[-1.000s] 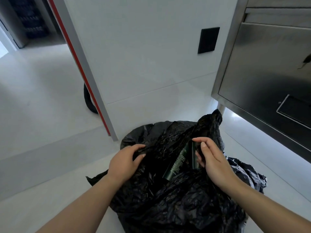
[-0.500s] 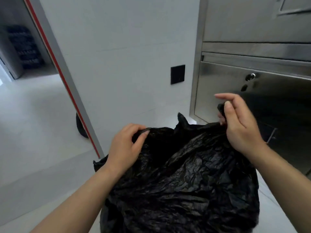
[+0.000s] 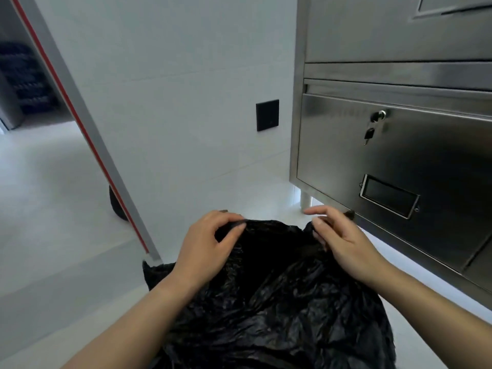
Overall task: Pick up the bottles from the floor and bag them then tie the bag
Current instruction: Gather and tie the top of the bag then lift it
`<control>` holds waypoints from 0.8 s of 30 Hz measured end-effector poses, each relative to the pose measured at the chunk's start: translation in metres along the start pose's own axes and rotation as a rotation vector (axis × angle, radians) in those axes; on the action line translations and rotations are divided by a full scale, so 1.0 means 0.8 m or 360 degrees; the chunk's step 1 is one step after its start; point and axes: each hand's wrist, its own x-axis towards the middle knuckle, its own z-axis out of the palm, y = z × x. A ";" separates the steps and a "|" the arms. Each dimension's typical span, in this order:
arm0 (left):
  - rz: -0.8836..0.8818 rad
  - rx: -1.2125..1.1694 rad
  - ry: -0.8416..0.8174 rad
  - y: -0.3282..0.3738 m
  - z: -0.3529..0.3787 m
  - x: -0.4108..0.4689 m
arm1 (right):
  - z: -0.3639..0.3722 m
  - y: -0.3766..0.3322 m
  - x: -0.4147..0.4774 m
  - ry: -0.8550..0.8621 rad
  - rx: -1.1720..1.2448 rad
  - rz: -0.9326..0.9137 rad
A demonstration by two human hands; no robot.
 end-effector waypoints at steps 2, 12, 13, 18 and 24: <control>-0.0002 -0.0041 -0.0012 -0.002 0.005 -0.001 | 0.013 -0.001 -0.001 -0.0072 -0.0045 -0.0011; -0.0026 -0.0145 -0.0169 -0.010 0.024 -0.007 | 0.068 0.012 0.013 -0.0003 -0.0186 -0.0079; -0.0047 -0.0128 -0.0184 -0.014 0.022 -0.010 | 0.070 0.016 0.013 0.0013 -0.0186 -0.0065; -0.0098 -0.0016 -0.0210 -0.038 0.014 -0.021 | 0.082 0.031 0.015 -0.0038 -0.0164 -0.0018; -0.0131 -0.0001 -0.0214 -0.051 0.002 -0.019 | 0.100 0.036 0.024 -0.0068 -0.0194 -0.0025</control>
